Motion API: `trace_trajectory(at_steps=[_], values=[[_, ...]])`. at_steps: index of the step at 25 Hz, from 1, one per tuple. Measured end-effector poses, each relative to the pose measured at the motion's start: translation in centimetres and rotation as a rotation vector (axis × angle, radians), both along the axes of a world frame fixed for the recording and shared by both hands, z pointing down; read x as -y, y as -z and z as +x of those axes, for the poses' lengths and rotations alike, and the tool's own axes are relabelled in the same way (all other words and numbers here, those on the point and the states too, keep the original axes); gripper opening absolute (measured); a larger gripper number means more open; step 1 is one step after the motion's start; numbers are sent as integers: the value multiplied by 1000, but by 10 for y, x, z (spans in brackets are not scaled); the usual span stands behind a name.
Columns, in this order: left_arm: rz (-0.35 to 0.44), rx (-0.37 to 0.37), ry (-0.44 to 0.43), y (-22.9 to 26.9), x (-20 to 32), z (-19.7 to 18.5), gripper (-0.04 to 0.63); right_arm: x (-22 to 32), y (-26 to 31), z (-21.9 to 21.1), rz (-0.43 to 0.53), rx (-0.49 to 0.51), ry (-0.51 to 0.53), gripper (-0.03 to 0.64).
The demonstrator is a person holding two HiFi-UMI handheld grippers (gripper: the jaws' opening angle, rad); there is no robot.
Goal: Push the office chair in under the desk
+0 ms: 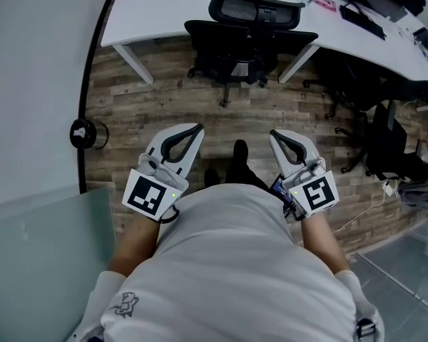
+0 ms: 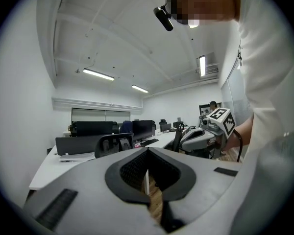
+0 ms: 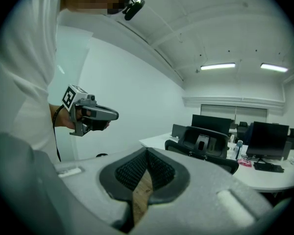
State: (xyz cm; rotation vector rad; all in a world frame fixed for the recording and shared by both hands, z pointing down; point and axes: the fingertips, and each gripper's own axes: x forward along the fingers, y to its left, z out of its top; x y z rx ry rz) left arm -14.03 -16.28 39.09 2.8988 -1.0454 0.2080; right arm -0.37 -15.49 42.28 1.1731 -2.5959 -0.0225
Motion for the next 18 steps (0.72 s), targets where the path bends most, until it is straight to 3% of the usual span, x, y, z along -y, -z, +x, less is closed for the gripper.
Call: trace_trajectory(at_steps=[18], values=[[2,-8,-69,-6,-39,13,-2,-46,4,-1,-5,15,-17,3]])
